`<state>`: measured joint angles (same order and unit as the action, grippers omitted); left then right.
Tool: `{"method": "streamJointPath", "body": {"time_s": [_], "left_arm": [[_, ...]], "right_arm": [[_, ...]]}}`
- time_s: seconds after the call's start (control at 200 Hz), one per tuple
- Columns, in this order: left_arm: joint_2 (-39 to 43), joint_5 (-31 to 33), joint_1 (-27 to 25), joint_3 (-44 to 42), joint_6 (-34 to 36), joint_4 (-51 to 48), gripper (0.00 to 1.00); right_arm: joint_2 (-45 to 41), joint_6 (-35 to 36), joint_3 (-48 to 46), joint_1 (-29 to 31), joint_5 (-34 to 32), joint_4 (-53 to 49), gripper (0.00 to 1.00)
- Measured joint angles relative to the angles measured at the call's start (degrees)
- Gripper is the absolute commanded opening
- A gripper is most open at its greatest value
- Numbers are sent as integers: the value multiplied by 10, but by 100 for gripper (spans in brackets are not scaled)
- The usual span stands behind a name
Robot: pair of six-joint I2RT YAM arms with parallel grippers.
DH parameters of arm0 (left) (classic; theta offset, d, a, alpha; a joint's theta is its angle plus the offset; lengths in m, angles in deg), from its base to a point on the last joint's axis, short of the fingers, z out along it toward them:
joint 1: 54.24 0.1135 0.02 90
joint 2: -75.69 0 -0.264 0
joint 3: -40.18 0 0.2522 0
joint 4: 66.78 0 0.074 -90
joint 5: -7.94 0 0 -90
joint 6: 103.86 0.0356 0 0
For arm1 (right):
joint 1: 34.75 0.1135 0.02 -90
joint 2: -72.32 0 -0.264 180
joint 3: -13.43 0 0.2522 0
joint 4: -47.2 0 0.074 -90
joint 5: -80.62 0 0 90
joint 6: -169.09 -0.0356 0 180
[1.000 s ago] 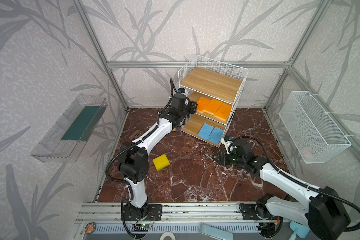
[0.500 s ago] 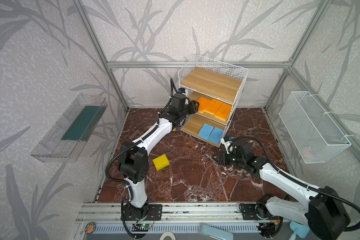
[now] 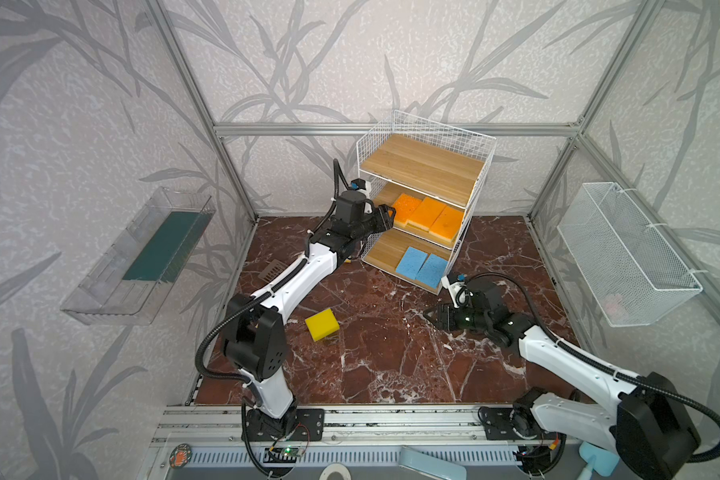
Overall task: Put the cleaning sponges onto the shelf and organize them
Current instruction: 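Withdraw the left gripper from the shelf while the right gripper reaches the bright yellow sponge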
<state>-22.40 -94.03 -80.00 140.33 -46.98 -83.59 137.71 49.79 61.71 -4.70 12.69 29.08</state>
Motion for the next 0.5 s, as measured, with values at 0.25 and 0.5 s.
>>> {"method": "streamJointPath", "body": {"time_s": [0.25, 0.5], "left_arm": [[109, -1, 0, -130, -14, 20, 83], [237, 18, 0, -296, -29, 11, 85]], "right_arm": [[3, 2, 0, 0, 4, 0, 55], [9, 11, 6, 39, 9, 0, 56]]}}
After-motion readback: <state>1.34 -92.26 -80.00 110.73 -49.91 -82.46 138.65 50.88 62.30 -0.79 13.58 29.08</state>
